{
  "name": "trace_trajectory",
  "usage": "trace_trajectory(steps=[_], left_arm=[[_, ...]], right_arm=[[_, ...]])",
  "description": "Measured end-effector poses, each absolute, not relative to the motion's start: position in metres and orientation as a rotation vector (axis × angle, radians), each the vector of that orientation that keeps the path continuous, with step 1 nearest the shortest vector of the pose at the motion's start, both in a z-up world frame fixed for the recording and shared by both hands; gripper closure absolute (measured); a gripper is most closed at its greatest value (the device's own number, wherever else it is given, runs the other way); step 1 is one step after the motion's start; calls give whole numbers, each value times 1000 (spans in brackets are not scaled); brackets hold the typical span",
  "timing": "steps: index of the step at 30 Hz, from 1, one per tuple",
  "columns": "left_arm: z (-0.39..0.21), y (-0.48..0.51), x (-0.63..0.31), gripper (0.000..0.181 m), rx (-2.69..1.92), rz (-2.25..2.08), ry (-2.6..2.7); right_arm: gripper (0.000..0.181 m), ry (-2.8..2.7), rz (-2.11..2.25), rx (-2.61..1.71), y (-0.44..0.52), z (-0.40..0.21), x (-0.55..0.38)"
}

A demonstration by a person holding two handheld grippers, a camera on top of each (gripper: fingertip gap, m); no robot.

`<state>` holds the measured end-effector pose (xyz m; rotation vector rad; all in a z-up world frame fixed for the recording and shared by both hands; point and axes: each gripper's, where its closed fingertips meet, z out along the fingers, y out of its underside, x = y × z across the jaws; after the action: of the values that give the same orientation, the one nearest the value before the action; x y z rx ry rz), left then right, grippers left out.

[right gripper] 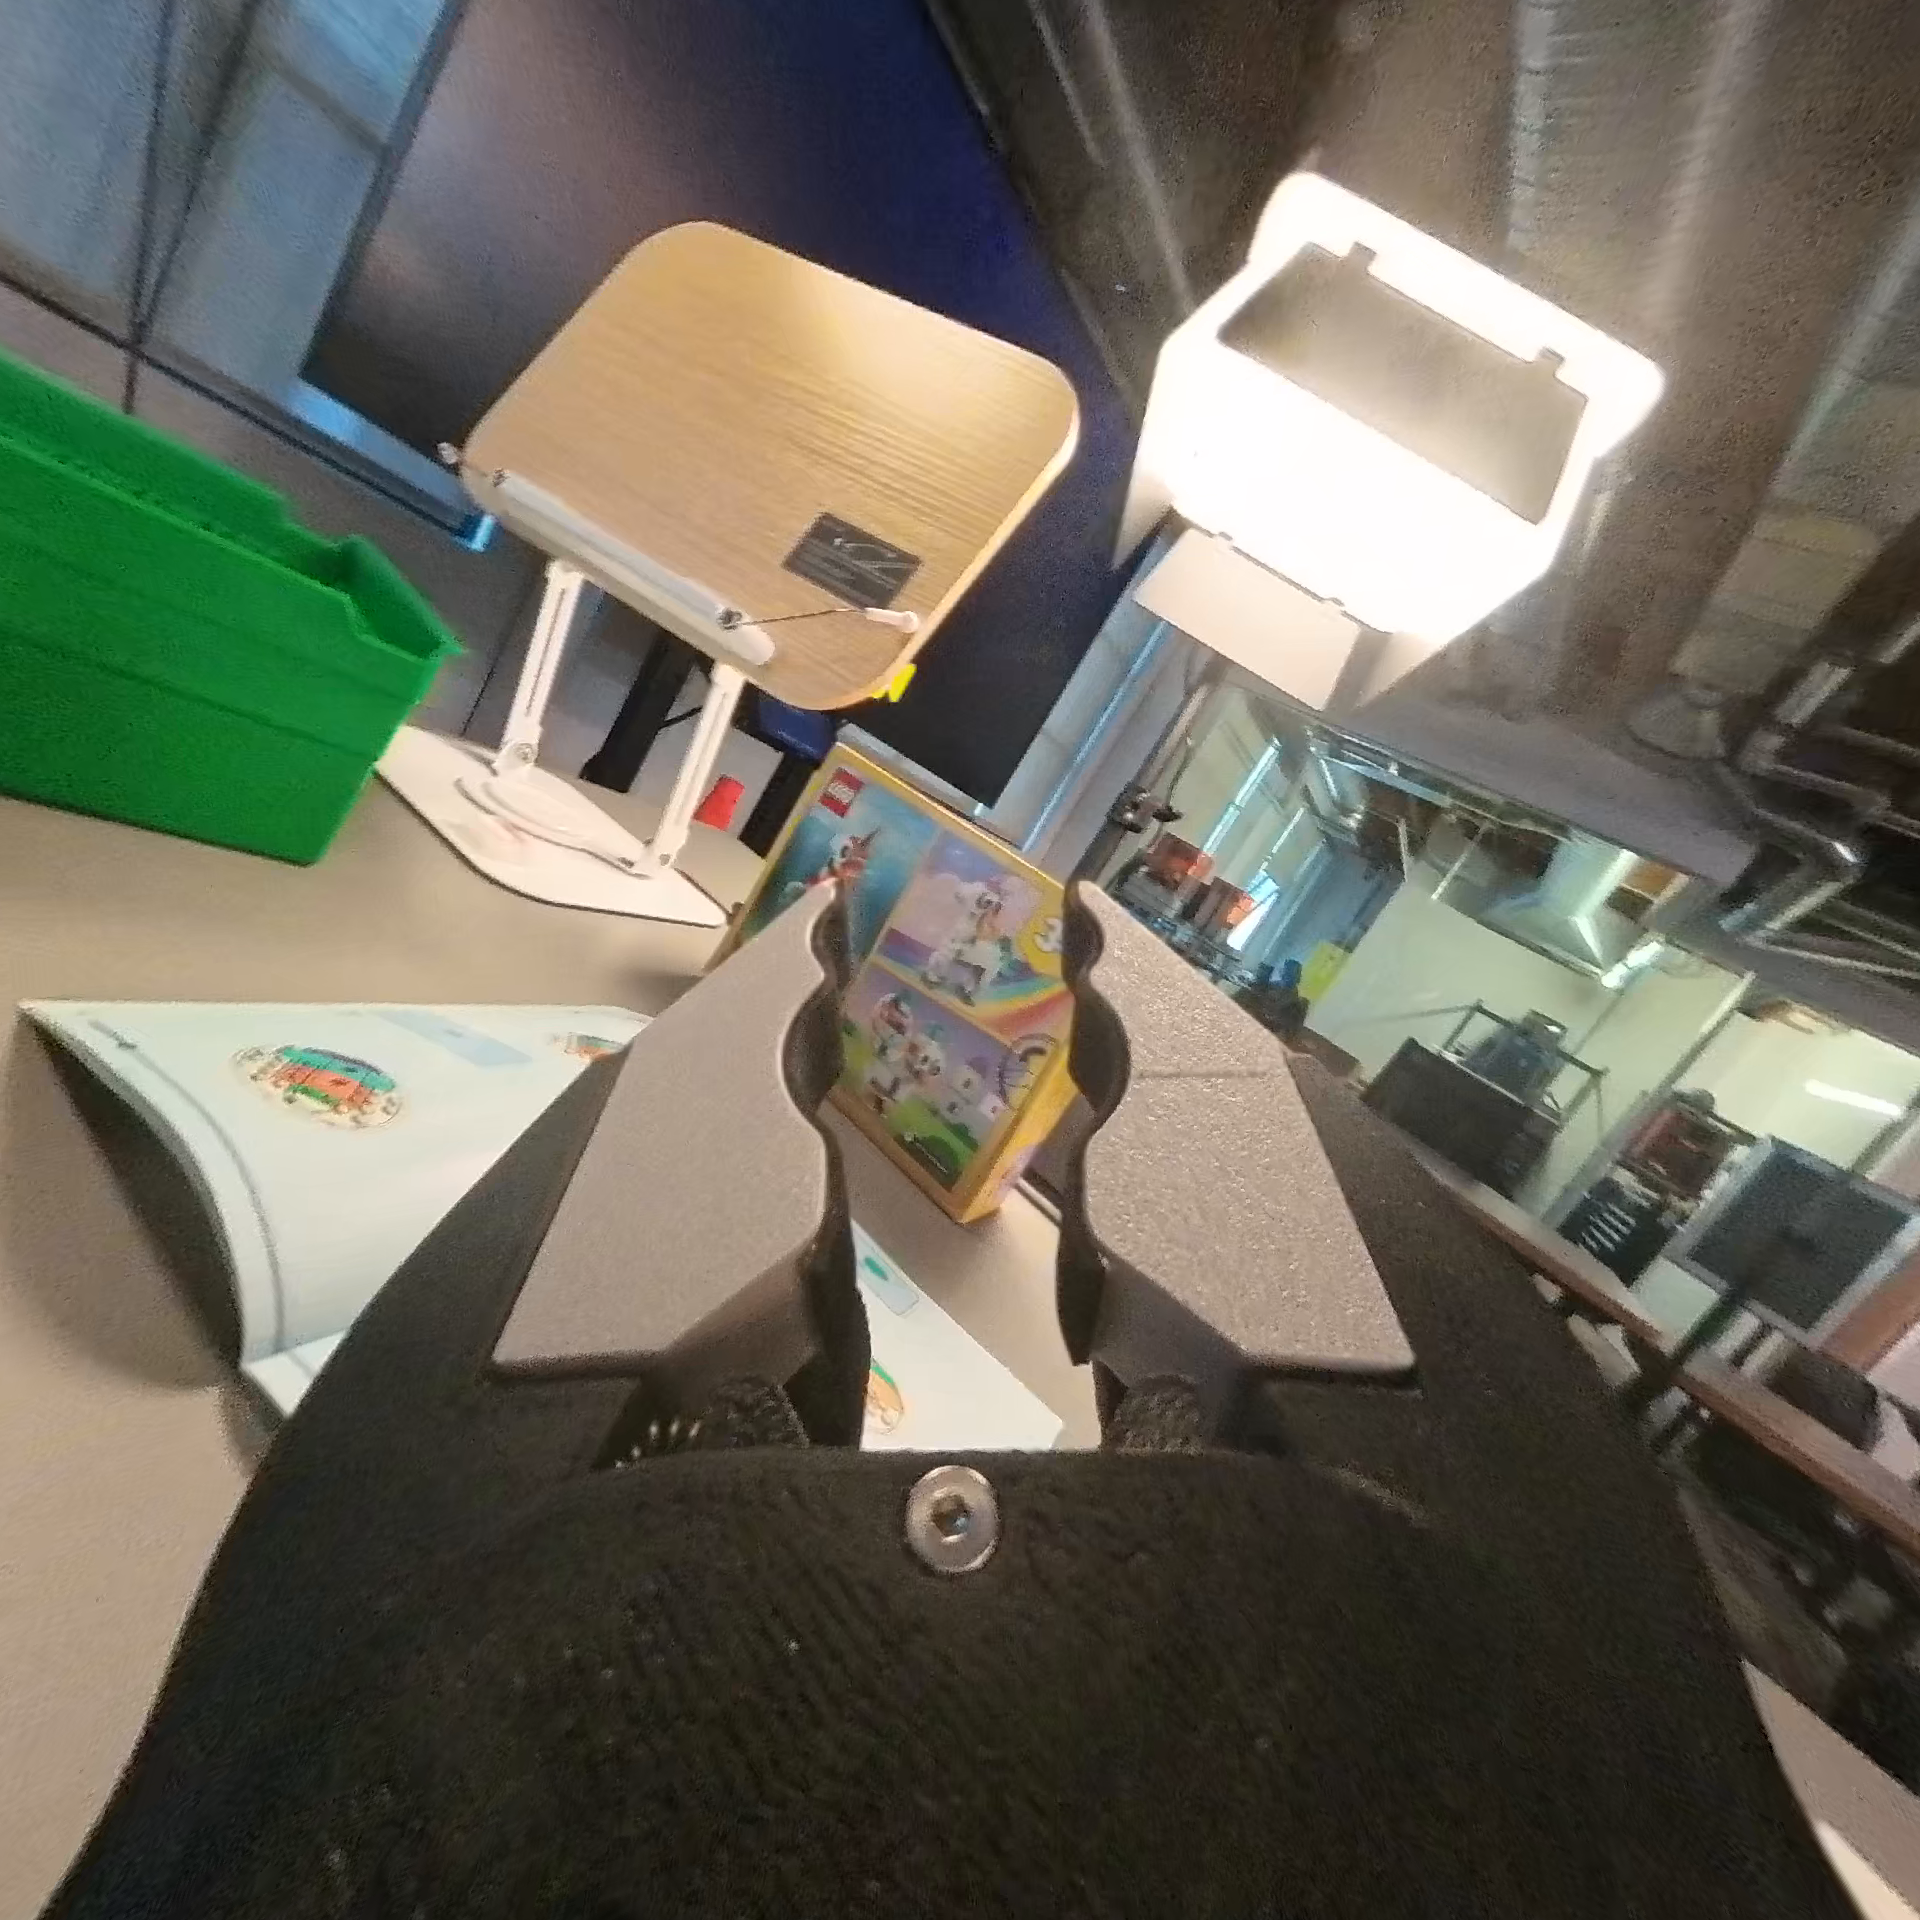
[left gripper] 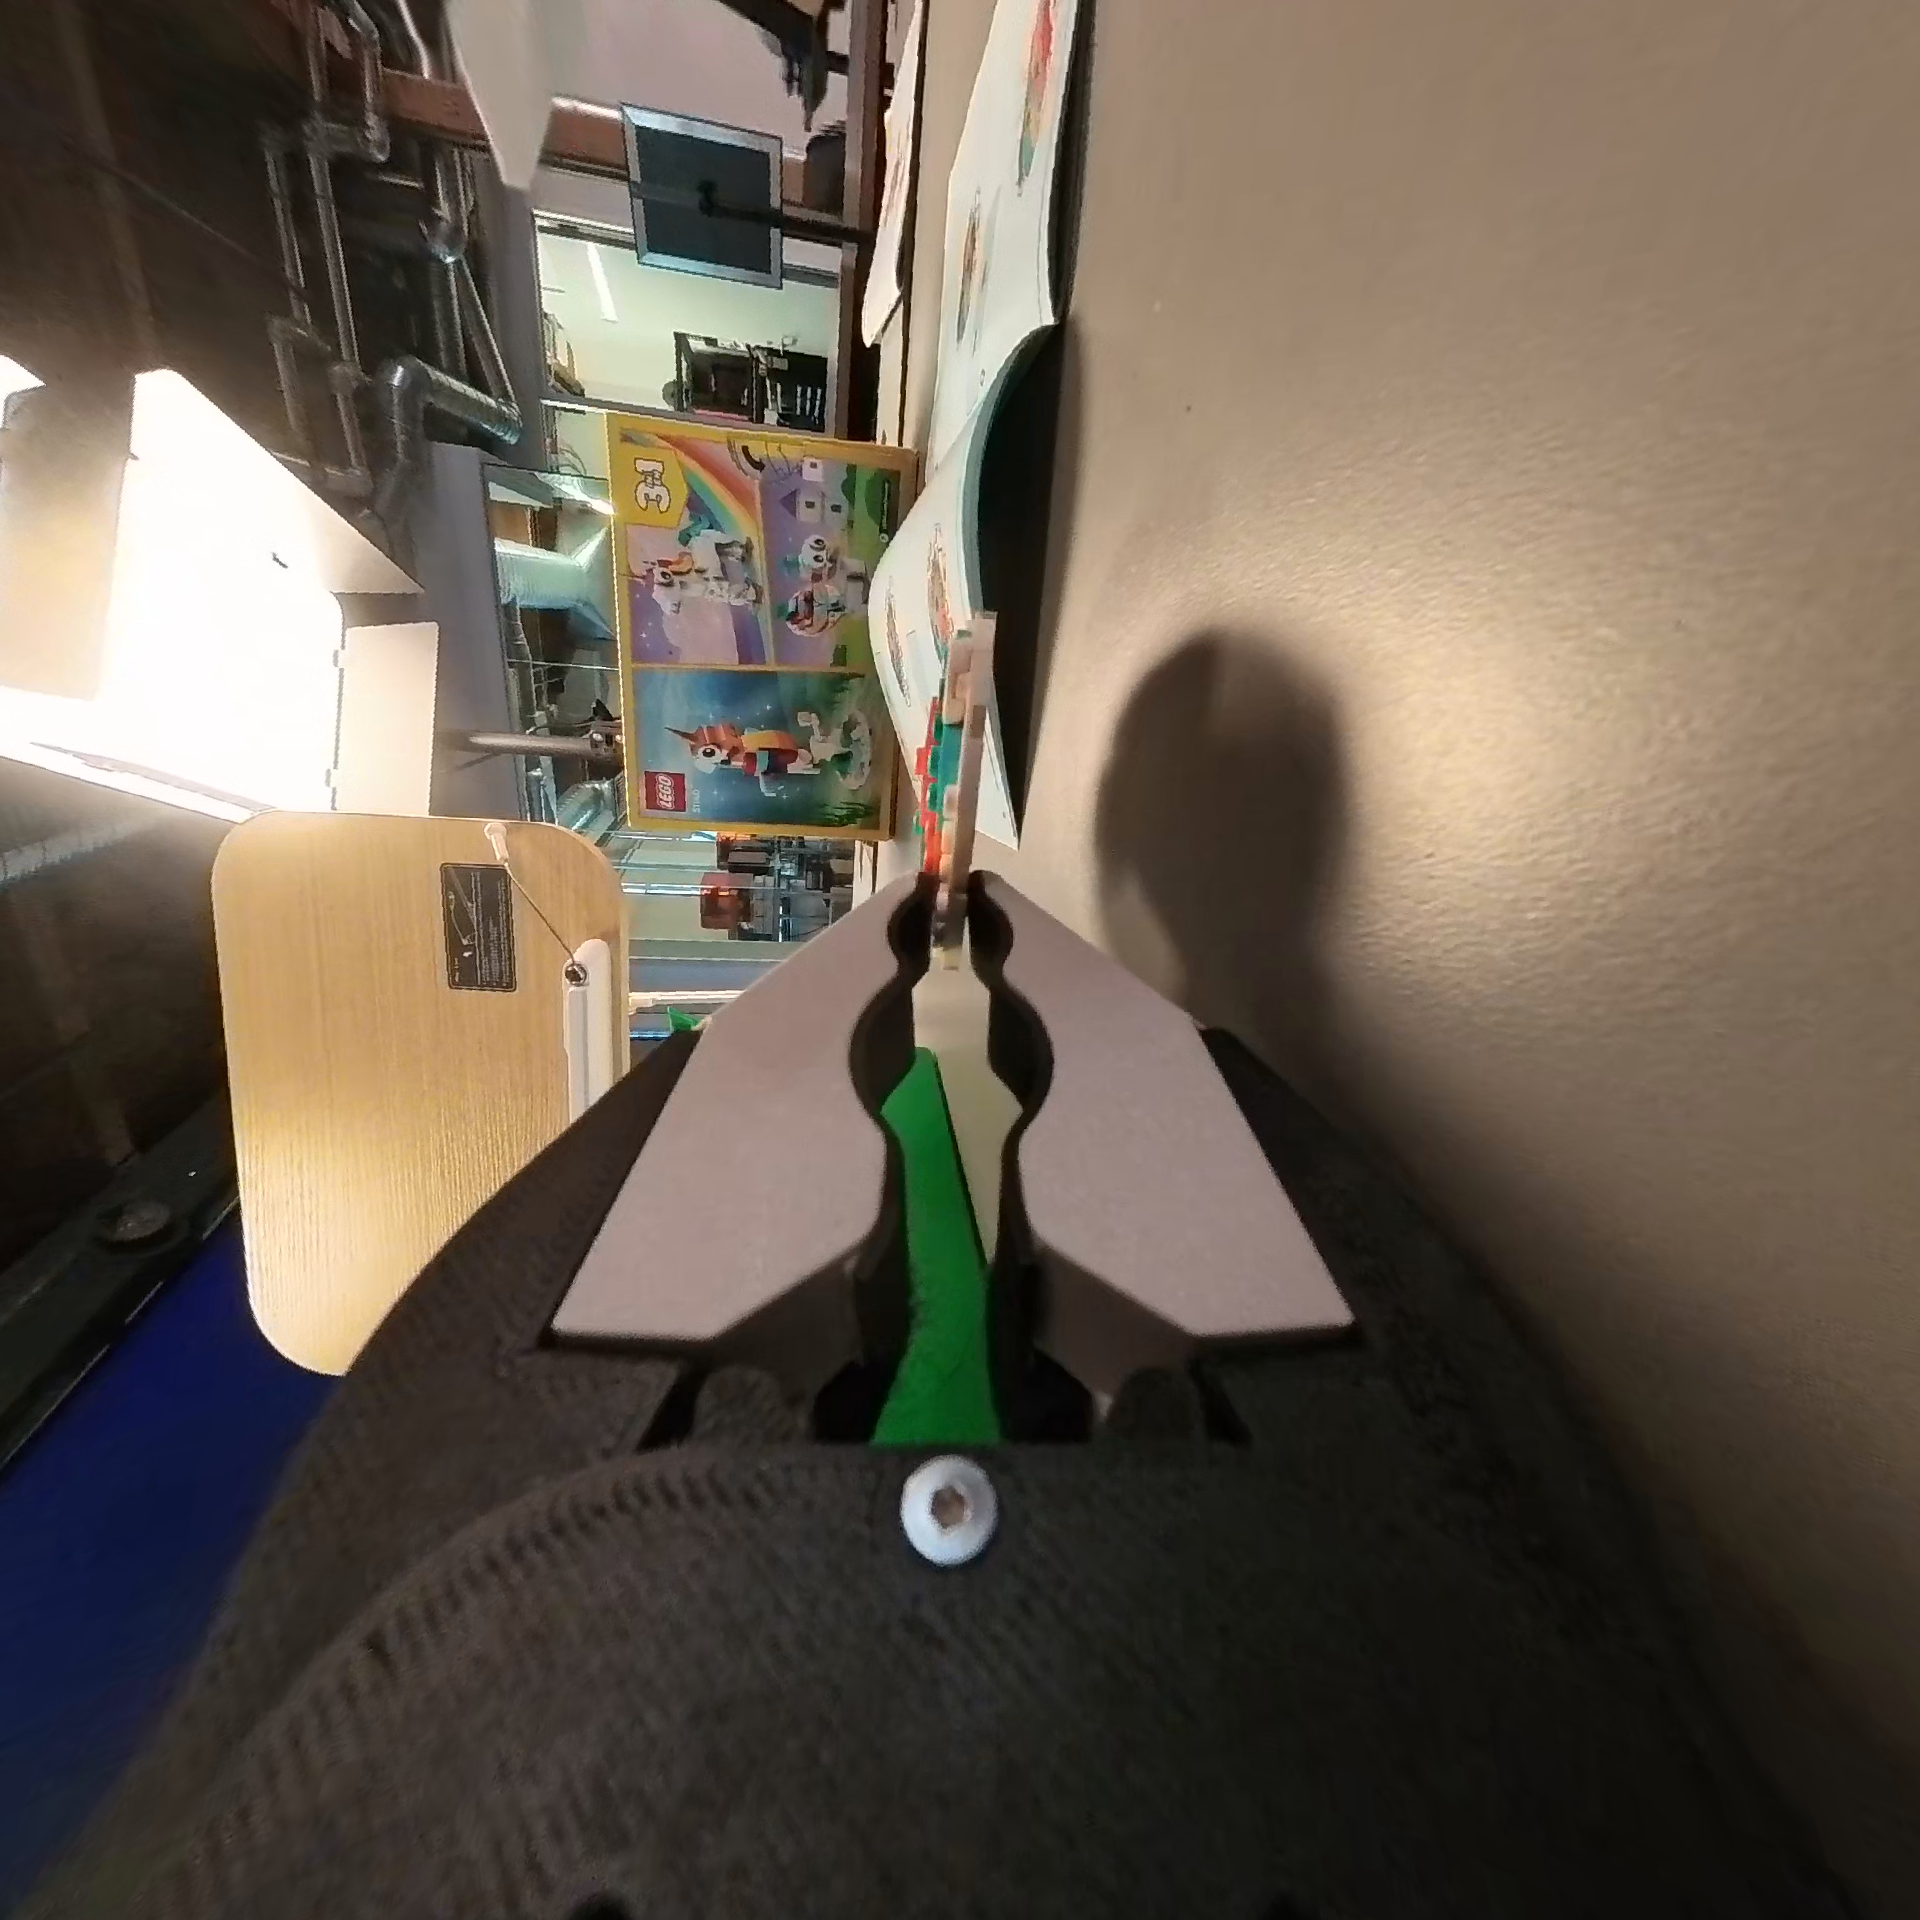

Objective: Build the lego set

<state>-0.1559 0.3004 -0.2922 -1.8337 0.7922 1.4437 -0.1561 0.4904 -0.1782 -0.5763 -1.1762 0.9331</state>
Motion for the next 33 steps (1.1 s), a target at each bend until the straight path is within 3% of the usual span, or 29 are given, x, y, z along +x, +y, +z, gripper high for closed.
trace_trajectory(steps=[13,16,22,29,33], left_arm=[[-292,301,-155,176,-1829,1439,792],[-291,301,-156,176,-1832,1415,765],[-284,300,-156,176,-1819,1365,705],[-279,300,-151,176,-1779,1325,696],[-282,301,-151,176,-1801,1297,694]], right_arm=[[141,-1190,961,-571,487,-179,-156],[136,-1320,993,-284,432,-184,-143],[127,-1675,707,356,306,-257,-117],[169,-1646,491,470,296,-274,-125],[173,-1642,469,438,300,-273,-129]])
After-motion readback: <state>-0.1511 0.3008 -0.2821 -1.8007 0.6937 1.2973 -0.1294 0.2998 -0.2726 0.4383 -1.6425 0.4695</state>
